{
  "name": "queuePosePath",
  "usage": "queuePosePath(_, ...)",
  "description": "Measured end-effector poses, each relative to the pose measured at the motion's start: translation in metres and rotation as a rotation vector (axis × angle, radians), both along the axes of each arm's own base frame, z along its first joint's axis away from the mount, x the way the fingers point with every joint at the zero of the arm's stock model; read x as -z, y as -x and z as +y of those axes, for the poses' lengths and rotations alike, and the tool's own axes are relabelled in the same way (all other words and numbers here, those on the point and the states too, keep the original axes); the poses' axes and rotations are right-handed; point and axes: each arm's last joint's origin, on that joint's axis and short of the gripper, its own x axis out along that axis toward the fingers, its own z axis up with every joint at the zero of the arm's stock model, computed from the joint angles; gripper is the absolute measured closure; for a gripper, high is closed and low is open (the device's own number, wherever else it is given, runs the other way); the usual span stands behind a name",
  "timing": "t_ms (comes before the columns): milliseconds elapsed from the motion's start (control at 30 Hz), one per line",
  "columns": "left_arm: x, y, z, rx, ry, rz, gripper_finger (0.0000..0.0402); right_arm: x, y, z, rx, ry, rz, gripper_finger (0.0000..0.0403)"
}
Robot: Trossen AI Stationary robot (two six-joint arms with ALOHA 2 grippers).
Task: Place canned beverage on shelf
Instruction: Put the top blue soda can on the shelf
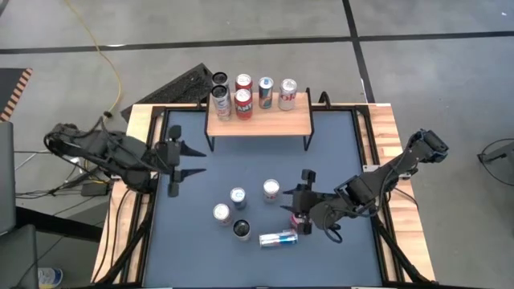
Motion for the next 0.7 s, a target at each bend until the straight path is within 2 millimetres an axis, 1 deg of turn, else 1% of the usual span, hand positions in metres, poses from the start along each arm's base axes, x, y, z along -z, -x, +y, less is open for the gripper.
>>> queuePosePath(100, 0.016, 0.001, -0.001, 0.002, 0.041, -0.031, 0.0228, 0.006, 0.004, 0.001, -0.009, -0.118, 0.085, 0.0166)
queuePosePath(167, 0.024, 0.001, -0.001, 0.001, 0.058, -0.022, 0.0228, 0.008, 0.007, 0.002, -0.003, -0.18, 0.131, 0.0145)
queuePosePath(233, 0.027, 0.0, -0.002, -0.002, 0.068, -0.021, 0.0228, 0.008, 0.011, 0.003, -0.006, -0.215, 0.184, 0.0133)
queuePosePath(333, 0.028, 0.001, -0.002, -0.004, 0.072, -0.023, 0.0228, 0.003, 0.013, 0.002, -0.01, -0.217, 0.237, 0.0128)
queuePosePath(433, 0.028, 0.0, -0.002, -0.004, 0.071, -0.02, 0.0228, -0.007, 0.006, -0.002, -0.045, -0.17, 0.241, 0.0127)
queuePosePath(567, 0.028, 0.002, -0.001, -0.003, 0.072, -0.023, 0.0228, -0.026, -0.011, -0.01, -0.093, -0.107, 0.189, 0.0127)
queuePosePath(700, 0.026, 0.005, 0.0, -0.009, 0.074, -0.032, 0.0228, -0.031, -0.033, -0.015, -0.155, 0.007, 0.19, 0.0127)
